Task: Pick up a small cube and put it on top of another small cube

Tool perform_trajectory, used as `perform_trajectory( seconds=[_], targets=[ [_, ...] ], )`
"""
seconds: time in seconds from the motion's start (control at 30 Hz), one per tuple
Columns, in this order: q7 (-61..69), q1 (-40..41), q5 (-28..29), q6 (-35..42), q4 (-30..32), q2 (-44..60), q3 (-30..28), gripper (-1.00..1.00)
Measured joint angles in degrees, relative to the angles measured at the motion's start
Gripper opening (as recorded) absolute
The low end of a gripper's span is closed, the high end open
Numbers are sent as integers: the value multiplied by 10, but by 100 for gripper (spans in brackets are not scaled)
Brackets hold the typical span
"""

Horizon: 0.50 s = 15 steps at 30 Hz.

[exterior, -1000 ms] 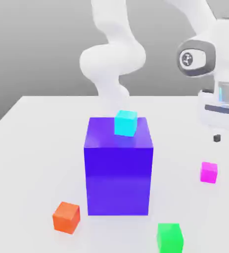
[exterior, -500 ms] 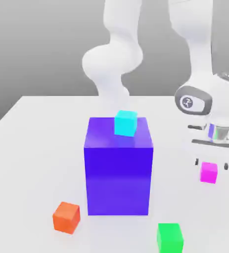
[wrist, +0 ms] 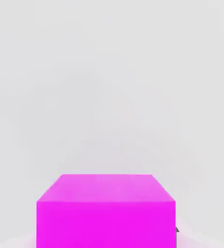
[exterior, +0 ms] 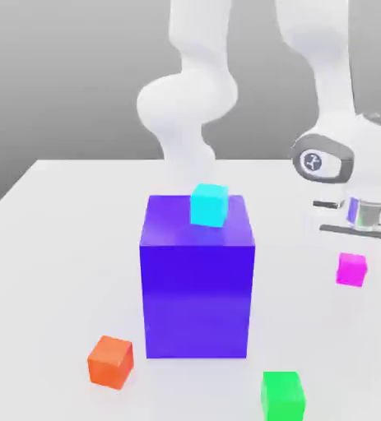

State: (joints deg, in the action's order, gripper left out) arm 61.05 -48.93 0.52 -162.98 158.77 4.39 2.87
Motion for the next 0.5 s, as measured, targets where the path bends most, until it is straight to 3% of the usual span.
perform_trajectory(
  seconds=[0.5],
  targets=[
    [-384,141,-52,138,-176,44,-180,-100]
  ],
)
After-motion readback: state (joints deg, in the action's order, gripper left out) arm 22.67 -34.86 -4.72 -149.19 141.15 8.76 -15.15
